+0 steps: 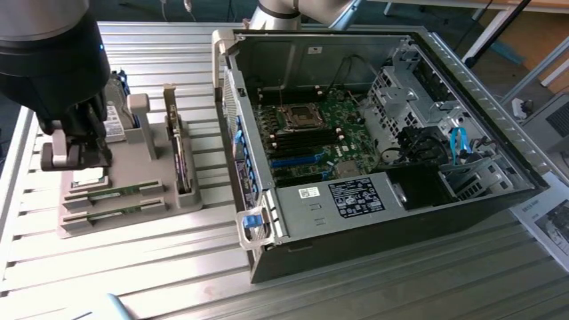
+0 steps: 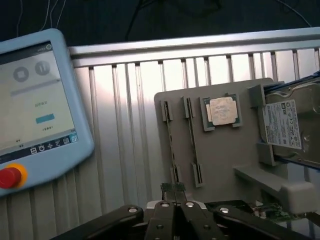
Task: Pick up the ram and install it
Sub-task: 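Pick up the ram and move it above insertion slot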
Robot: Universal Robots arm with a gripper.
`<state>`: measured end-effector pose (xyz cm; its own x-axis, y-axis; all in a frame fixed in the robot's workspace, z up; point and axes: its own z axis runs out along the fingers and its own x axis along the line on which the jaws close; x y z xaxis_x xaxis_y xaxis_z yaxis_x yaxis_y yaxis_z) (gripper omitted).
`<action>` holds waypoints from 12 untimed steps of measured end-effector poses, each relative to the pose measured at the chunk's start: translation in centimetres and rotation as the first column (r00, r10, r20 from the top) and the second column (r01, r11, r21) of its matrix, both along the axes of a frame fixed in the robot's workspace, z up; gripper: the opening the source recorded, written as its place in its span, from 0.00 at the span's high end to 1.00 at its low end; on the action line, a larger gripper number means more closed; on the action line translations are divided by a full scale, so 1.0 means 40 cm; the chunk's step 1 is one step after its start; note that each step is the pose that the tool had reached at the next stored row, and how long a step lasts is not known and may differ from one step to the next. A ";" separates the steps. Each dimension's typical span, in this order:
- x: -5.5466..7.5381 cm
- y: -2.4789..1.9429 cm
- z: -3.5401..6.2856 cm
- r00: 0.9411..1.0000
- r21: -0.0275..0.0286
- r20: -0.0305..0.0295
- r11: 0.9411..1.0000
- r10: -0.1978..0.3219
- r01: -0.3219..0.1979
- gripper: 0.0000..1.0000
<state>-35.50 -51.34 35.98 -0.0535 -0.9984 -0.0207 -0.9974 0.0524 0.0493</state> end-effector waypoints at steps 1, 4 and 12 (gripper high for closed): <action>0.000 0.000 -0.001 1.000 0.000 0.000 1.000 0.023 -0.023 0.89; 0.000 0.000 -0.002 0.997 0.000 0.000 0.997 0.080 -0.080 0.89; 0.000 0.000 -0.002 0.997 0.001 0.000 0.997 0.081 -0.081 0.64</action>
<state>-35.50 -51.34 35.90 0.0275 -0.9994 -0.0219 -0.9984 -0.0285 0.0492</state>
